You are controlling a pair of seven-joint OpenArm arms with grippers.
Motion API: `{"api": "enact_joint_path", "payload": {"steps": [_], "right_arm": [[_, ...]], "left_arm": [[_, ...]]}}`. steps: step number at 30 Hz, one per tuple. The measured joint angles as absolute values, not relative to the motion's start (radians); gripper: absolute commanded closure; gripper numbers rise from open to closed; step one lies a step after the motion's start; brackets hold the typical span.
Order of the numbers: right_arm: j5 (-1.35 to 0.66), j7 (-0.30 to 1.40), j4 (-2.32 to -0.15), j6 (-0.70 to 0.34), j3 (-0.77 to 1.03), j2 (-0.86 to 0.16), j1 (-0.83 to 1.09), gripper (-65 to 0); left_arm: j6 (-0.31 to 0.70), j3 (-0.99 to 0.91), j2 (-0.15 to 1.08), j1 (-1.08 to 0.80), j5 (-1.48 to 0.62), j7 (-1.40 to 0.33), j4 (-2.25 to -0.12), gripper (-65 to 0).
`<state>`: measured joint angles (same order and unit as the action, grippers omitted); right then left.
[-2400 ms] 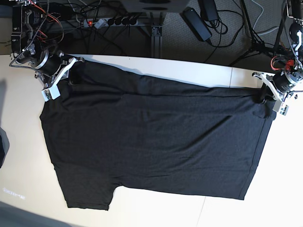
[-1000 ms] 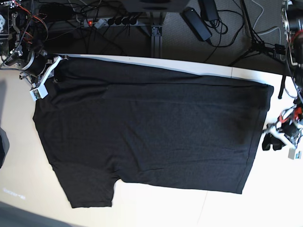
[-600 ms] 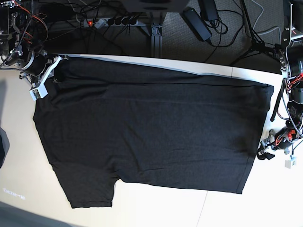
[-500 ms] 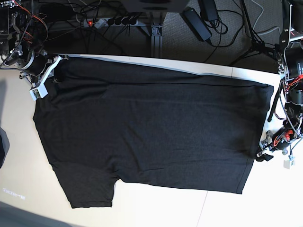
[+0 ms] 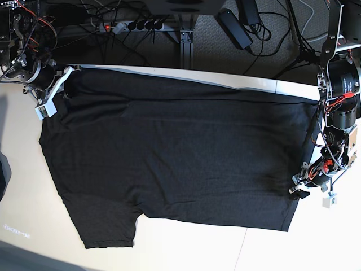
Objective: Fold the T-shirt properly
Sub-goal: 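Grasp the shirt's folded edge again with both grippers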
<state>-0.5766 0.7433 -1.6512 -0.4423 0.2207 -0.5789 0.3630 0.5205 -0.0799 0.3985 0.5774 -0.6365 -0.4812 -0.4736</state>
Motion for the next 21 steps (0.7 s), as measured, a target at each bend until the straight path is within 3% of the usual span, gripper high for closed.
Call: {"api": "enact_joint_path", "payload": {"steps": [2, 6, 8, 15, 21], "right_arm": [[-0.577, 0.745, -1.651, -0.442, 0.221, -0.579, 0.363, 0.0], [-0.591, 0.745, -1.651, -0.442, 0.221, -0.579, 0.363, 0.0], [-0.606, 0.746, -1.651, -0.442, 0.221, -0.579, 0.363, 0.0], [-0.707, 0.764, -1.654, -0.443, 0.241, -0.576, 0.361, 0.0], [-0.77, 0.77, -1.702, -0.443, 0.361, -0.574, 0.36, 0.0]], "left_arm": [[0.511, -0.08, 0.394, 0.579, -0.635, -0.478, -0.474, -31.4], [0.505, -0.08, 0.388, 0.577, -0.597, -0.47, -0.472, -7.0], [0.504, -0.08, 0.388, 0.577, -0.58, -0.459, -0.471, 0.0], [0.504, -0.08, 0.387, 0.577, -0.574, -0.461, -0.471, 0.0], [0.504, -0.08, 0.388, 0.577, -0.575, -0.463, -0.472, 0.0]]}}
